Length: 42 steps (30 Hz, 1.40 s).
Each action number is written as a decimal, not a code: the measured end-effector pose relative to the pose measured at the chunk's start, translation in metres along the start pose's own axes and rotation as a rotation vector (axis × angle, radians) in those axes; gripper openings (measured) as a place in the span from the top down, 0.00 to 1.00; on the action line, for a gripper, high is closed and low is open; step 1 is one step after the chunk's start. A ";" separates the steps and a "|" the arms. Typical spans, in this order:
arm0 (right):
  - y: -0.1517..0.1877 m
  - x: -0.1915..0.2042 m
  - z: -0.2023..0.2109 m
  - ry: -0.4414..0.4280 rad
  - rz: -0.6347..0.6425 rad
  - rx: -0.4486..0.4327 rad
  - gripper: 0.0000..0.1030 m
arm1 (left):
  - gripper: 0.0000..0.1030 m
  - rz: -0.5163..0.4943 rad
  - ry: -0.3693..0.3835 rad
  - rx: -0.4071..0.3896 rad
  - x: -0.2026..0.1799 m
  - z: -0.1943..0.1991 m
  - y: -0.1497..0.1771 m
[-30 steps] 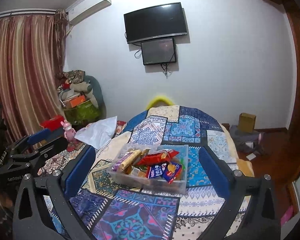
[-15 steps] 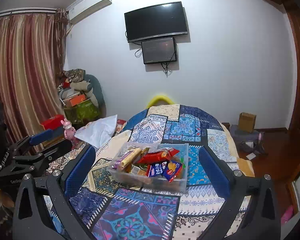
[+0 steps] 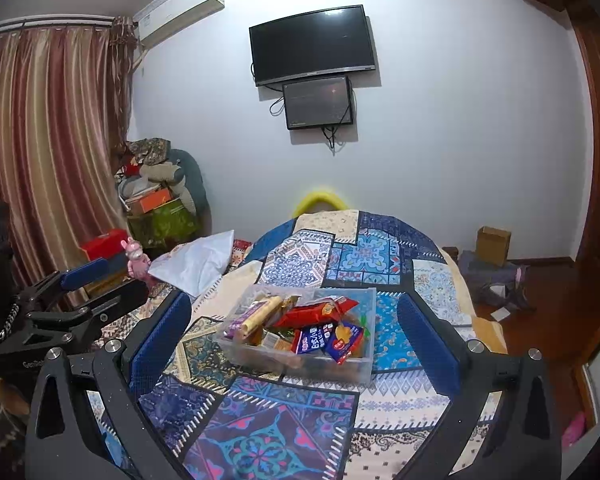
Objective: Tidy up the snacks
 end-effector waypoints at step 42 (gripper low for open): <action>0.003 -0.005 0.000 0.017 0.006 0.010 0.00 | 0.01 0.006 -0.004 -0.015 -0.005 0.006 -0.004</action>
Point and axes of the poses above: each gripper's, at about its wrist camera, not at the fingertips, and z roughly against the way its jaws point, x to its left, y to its underside, the point moved 9 cm from there along -z, roughly the way its jaws point, and after that the axes turned 13 degrees about z, right-handed, at the moved point
